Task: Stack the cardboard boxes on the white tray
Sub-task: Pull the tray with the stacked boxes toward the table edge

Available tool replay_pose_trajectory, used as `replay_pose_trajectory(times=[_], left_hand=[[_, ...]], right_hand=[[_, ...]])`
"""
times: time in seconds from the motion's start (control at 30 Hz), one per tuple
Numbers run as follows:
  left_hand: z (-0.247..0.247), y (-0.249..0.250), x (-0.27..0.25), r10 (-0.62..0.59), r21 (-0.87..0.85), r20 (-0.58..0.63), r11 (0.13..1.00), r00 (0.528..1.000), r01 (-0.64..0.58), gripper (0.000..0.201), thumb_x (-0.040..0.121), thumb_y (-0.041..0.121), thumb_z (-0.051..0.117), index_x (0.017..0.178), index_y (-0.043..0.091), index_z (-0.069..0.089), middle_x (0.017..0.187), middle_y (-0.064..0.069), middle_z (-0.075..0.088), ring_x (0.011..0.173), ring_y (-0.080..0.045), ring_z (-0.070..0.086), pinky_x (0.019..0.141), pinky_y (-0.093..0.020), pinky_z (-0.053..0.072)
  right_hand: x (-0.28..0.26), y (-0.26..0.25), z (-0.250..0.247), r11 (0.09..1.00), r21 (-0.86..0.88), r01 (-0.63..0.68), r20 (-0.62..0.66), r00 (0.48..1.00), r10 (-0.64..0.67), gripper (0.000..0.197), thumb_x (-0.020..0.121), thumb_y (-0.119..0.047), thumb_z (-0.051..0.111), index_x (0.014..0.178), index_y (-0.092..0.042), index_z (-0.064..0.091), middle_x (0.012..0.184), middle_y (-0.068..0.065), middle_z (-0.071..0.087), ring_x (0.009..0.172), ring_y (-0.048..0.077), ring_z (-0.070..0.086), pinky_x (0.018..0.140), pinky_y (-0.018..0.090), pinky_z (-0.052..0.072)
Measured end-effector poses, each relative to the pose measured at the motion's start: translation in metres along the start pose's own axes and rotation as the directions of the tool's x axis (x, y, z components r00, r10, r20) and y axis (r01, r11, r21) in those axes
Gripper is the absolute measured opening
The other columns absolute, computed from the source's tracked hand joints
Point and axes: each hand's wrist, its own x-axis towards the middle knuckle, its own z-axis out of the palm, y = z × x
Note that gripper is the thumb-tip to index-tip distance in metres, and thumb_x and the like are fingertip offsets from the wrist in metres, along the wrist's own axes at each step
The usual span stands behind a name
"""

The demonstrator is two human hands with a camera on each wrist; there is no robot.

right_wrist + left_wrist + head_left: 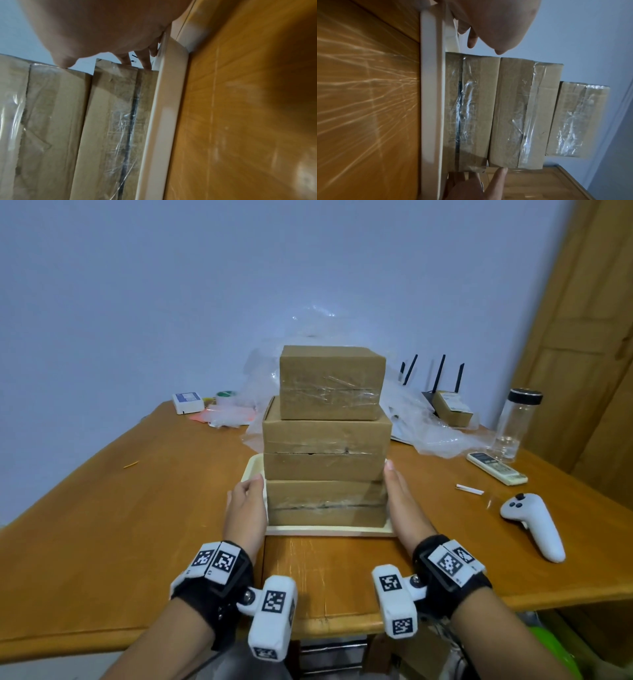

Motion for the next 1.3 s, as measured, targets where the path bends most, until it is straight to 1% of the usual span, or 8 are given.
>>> replay_pose_trajectory(times=[0.17,0.27,0.4,0.6,0.73,0.97,1.1,1.3], left_hand=[[0.011,0.001,0.026,-0.008,0.043,-0.027,0.999,1.000,0.009,0.051,0.098,0.055,0.034,0.134,0.024,0.051,0.139,-0.001,0.053,0.114,-0.019,0.048,0.097,-0.038,0.037],[0.019,0.001,0.042,-0.010,0.064,-0.051,0.998,0.999,0.013,0.044,0.095,0.058,0.033,0.123,0.028,0.052,0.133,-0.003,0.055,0.120,-0.024,0.051,0.101,-0.043,0.040],[0.029,0.002,0.065,-0.011,0.095,-0.068,0.995,0.998,0.018,0.057,0.096,0.057,0.032,0.134,0.021,0.054,0.134,-0.005,0.056,0.118,-0.024,0.051,0.097,-0.041,0.038],[0.045,0.004,0.097,-0.015,0.095,-0.102,0.995,0.995,0.024,0.057,0.097,0.053,0.031,0.137,0.019,0.053,0.136,-0.007,0.055,0.118,-0.025,0.050,0.095,-0.039,0.037],[0.055,0.005,0.120,-0.019,0.100,-0.119,0.995,0.993,0.031,0.056,0.095,0.054,0.032,0.134,0.021,0.055,0.142,-0.007,0.053,0.131,-0.029,0.049,0.105,-0.044,0.038],[0.068,0.006,0.151,0.002,0.094,-0.119,0.996,0.993,0.010,0.052,0.090,0.056,0.030,0.123,0.026,0.056,0.138,-0.005,0.056,0.132,-0.028,0.048,0.113,-0.051,0.035],[0.074,0.008,0.163,-0.003,0.092,-0.115,0.996,0.993,0.014,0.064,0.090,0.058,0.029,0.136,0.023,0.056,0.140,-0.003,0.055,0.129,-0.026,0.051,0.111,-0.047,0.037],[0.076,0.006,0.172,0.005,0.088,-0.116,0.996,0.993,0.005,0.058,0.097,0.052,0.030,0.140,0.021,0.054,0.146,-0.005,0.052,0.134,-0.028,0.047,0.113,-0.046,0.034]], right_hand=[[0.027,0.002,0.005,1.000,-0.003,-0.006,-0.008,1.000,0.006,0.096,0.073,-0.097,0.013,0.155,-0.049,0.030,0.163,-0.017,0.035,0.153,0.014,0.030,0.125,0.048,0.020],[0.047,0.006,0.009,1.000,-0.001,0.002,-0.002,1.000,-0.002,0.101,0.067,-0.102,0.010,0.154,-0.053,0.027,0.165,-0.020,0.031,0.156,0.012,0.023,0.126,0.049,0.016],[0.076,0.011,0.012,1.000,-0.008,-0.008,0.010,1.000,0.008,0.103,0.063,-0.105,0.011,0.153,-0.056,0.026,0.165,-0.021,0.031,0.155,0.010,0.025,0.126,0.048,0.018],[0.118,0.015,0.020,0.999,-0.046,0.001,-0.005,1.000,-0.001,0.113,0.058,-0.106,0.007,0.154,-0.052,0.031,0.163,-0.020,0.037,0.153,0.011,0.029,0.125,0.050,0.019],[0.143,0.017,0.025,0.998,-0.059,0.006,-0.017,1.000,-0.007,0.107,0.065,-0.101,0.004,0.155,-0.050,0.031,0.164,-0.019,0.036,0.155,0.013,0.026,0.125,0.051,0.017],[0.173,0.019,0.030,0.998,-0.070,-0.009,-0.012,1.000,0.008,0.097,0.072,-0.091,0.005,0.157,-0.048,0.026,0.167,-0.017,0.028,0.157,0.016,0.020,0.126,0.052,0.013],[0.189,0.021,0.032,0.997,-0.076,-0.013,-0.015,1.000,0.012,0.103,0.069,-0.095,0.005,0.157,-0.047,0.027,0.167,-0.016,0.030,0.157,0.017,0.022,0.125,0.052,0.014],[0.198,0.022,0.034,0.997,-0.074,-0.018,-0.025,1.000,0.016,0.102,0.068,-0.096,0.004,0.156,-0.049,0.026,0.167,-0.017,0.030,0.156,0.016,0.023,0.125,0.052,0.013]])
